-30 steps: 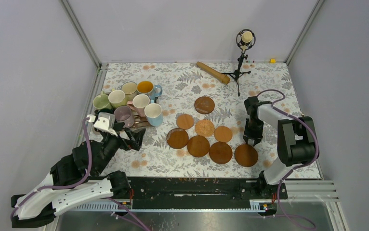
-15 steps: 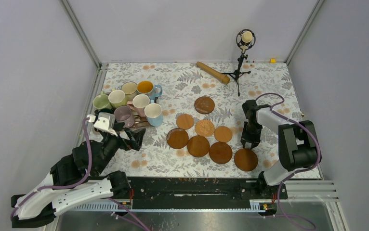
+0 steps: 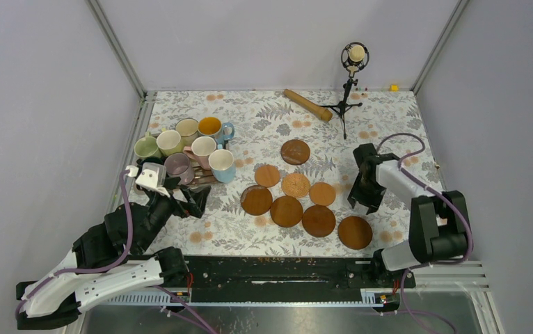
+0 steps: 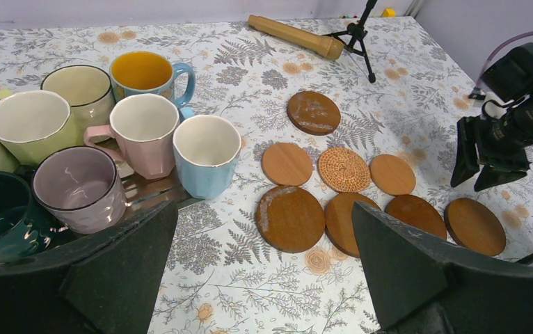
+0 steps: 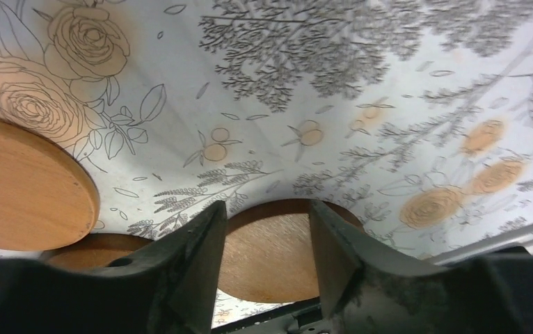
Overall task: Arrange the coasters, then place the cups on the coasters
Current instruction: Move the coaster to the center of the board.
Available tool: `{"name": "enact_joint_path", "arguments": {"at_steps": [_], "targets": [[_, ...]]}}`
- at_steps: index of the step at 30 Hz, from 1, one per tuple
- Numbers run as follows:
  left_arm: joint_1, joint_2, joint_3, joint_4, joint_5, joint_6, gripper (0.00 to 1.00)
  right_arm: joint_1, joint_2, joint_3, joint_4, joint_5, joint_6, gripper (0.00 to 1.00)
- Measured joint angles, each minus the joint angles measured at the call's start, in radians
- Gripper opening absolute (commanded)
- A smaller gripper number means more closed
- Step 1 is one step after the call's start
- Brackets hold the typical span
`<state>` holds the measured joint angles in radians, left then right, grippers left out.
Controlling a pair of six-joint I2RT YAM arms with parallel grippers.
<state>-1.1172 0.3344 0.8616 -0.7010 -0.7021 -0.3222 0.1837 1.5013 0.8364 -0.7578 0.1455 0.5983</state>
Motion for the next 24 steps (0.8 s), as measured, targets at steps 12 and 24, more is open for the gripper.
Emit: {"name": "enact_joint_path", "arguments": {"at_steps": [12, 24], "targets": [[0.0, -0.006, 0.0, 0.0, 0.018, 0.0, 0.98, -0.069, -0.355, -0.134, -0.086, 0.161, 0.229, 0.67], [0.0, -0.027, 0.0, 0.0, 0.021, 0.0, 0.99, -0.095, -0.364, -0.311, 0.074, 0.07, 0.358, 0.64]]}}
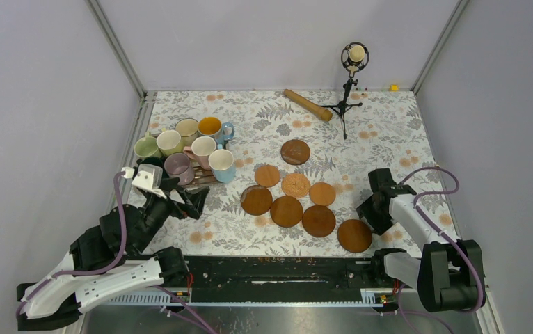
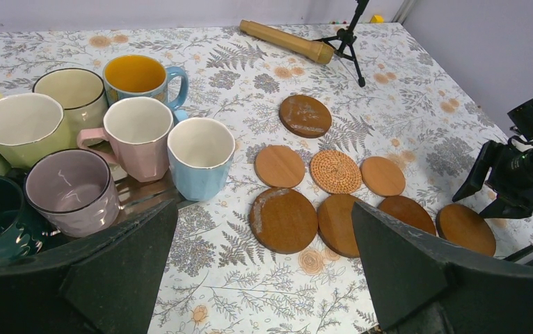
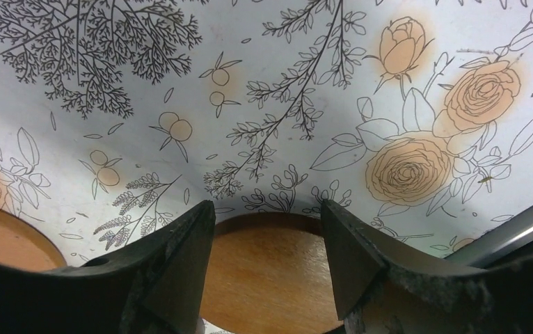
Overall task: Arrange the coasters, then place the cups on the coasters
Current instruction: Move the coaster to the center of the board.
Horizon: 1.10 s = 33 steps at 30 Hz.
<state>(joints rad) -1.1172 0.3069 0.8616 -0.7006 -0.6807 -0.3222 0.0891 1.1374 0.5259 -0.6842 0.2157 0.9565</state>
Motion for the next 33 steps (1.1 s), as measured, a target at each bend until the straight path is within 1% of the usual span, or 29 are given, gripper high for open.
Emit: {"name": "enact_joint_path", "arguments": {"at_steps": [7, 11, 14, 17, 19, 22, 25, 28, 30, 33], "targets": [[0.0, 0.0, 0.0, 0.0, 0.0, 0.0, 0.99, -0.003, -0.051, -0.023, 0.006, -0.024, 0.039, 0.64], [0.0, 0.0, 0.0, 0.0, 0.0, 0.0, 0.99, -0.007, -0.058, -0.022, 0.002, -0.017, 0.027, 0.64], [0.0, 0.002, 0.0, 0.0, 0.0, 0.0, 0.99, -0.011, -0.034, 0.042, -0.041, -0.014, -0.036, 0.65], [0.0, 0.008, 0.0, 0.0, 0.0, 0.0, 0.99, -0.011, -0.027, 0.13, -0.043, -0.019, -0.123, 0.65], [0.0, 0.023, 0.0, 0.0, -0.001, -0.001, 0.97, -0.011, -0.05, 0.169, -0.034, -0.025, -0.19, 0.65], [0.0, 0.06, 0.0, 0.0, 0.0, -0.011, 0.96, -0.01, -0.115, 0.178, -0.03, -0.054, -0.275, 0.65], [0.0, 0.117, 0.002, 0.011, 0.005, -0.029, 0.97, 0.011, -0.182, 0.187, -0.044, -0.087, -0.336, 0.64], [0.0, 0.224, 0.032, 0.016, 0.017, -0.055, 0.97, 0.068, -0.233, 0.216, -0.049, -0.126, -0.369, 0.65], [0.0, 0.327, 0.084, 0.018, 0.029, -0.068, 0.97, 0.109, -0.279, 0.222, -0.035, -0.165, -0.384, 0.65], [0.011, 0.493, 0.194, 0.027, 0.048, -0.072, 0.95, 0.131, -0.328, 0.222, -0.028, -0.207, -0.411, 0.67]]}}
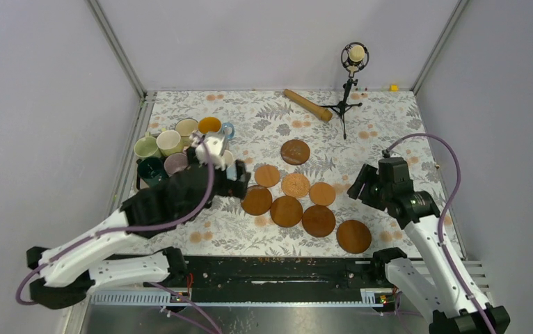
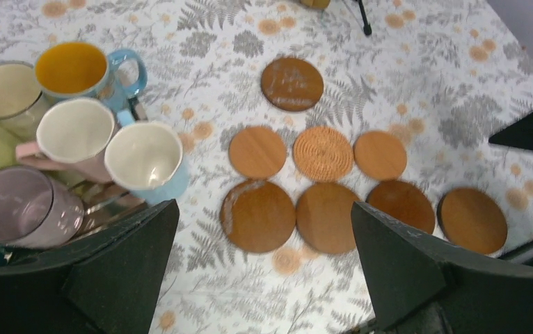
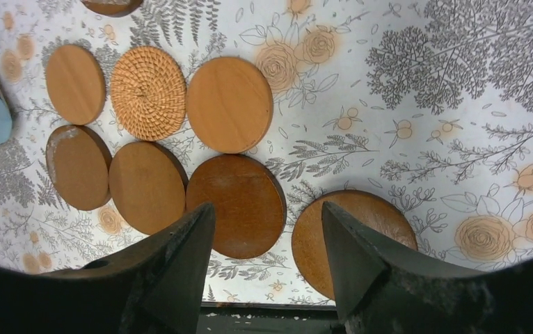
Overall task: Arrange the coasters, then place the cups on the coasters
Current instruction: Move the coaster to the center of the board.
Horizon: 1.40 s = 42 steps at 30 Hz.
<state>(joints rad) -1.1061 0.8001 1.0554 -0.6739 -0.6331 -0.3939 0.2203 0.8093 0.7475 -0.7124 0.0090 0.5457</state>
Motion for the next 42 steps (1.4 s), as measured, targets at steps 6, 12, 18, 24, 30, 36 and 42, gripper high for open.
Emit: {"name": "enact_joint_path", "arguments": {"at_steps": [6, 12, 18, 24, 30, 36, 42], "targets": [[0.187, 0.323, 0.242, 0.058, 0.173, -0.02, 0.89, 0.002, -0.171, -0.034, 0.003, -0.003, -0.044, 0.99], [0.375, 0.644, 0.411, 0.146, 0.385, -0.055, 0.78, 0.002, -0.346, -0.079, 0.054, -0.017, 0.014, 0.99], [0.454, 0.929, 0.464, 0.197, 0.501, -0.075, 0.66, 0.002, -0.327, -0.172, 0.111, -0.192, 0.047, 0.99], [0.493, 1.145, 0.546, 0.238, 0.565, -0.076, 0.65, 0.002, -0.316, -0.18, 0.106, -0.266, 0.031, 0.99], [0.546, 1.321, 0.662, 0.278, 0.644, -0.097, 0.62, 0.002, -0.356, -0.143, 0.032, -0.262, 0.0, 0.96], [0.576, 1.449, 0.743, 0.288, 0.7, -0.113, 0.55, 0.002, -0.368, -0.111, -0.023, -0.256, -0.011, 0.94], [0.577, 1.481, 0.734, 0.303, 0.782, -0.155, 0.53, 0.002, -0.371, -0.111, -0.047, -0.225, 0.022, 0.91]]}}
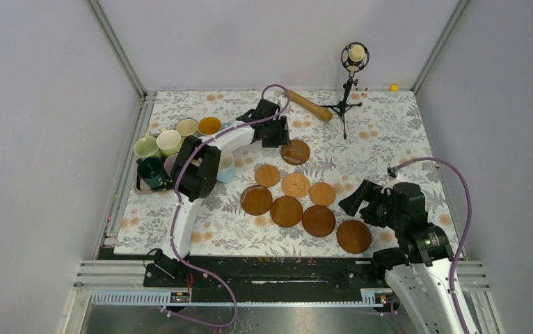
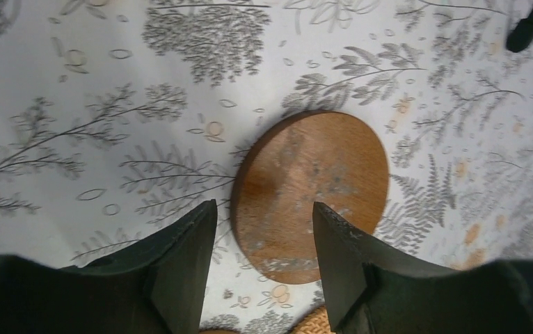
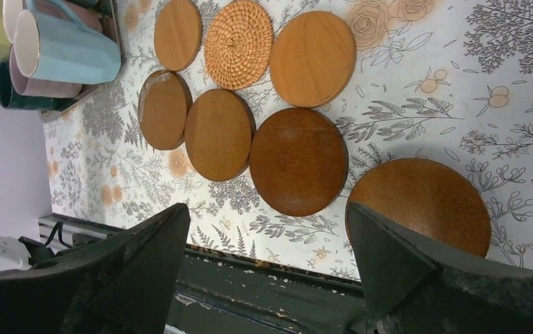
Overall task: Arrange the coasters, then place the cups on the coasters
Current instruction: Move the coaster to the center of the board.
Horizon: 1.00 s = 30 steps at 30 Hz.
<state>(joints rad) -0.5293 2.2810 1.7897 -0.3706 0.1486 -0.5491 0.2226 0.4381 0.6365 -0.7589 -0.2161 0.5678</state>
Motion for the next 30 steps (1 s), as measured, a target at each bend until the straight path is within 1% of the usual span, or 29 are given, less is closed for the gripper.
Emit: {"name": "enact_joint_path", "arguments": {"at_steps": [8, 19, 22, 26, 28, 30], "targets": [[-0.014, 0.006, -0.012, 0.059, 0.1, -0.053, 0.52, 0.0, -0.003, -0.033, 0.002, 0.014, 0.045, 0.9], [-0.045, 0.024, -0.014, 0.125, 0.161, -0.086, 0.52, 0.0, -0.002, -0.049, 0.013, 0.012, 0.071, 0.9], [-0.05, 0.013, -0.04, 0.153, 0.145, -0.088, 0.52, 0.0, 0.005, -0.053, 0.017, 0.01, 0.074, 0.9], [-0.046, -0.016, -0.067, 0.135, 0.073, -0.08, 0.53, 0.0, 0.012, -0.053, 0.027, 0.004, 0.074, 0.91], [-0.035, -0.02, -0.064, 0.122, 0.035, -0.074, 0.53, 0.0, 0.015, -0.058, 0.04, 0.002, 0.074, 0.98], [-0.023, -0.02, -0.053, 0.095, 0.013, -0.069, 0.53, 0.0, 0.024, -0.06, 0.04, -0.003, 0.073, 0.99]]}}
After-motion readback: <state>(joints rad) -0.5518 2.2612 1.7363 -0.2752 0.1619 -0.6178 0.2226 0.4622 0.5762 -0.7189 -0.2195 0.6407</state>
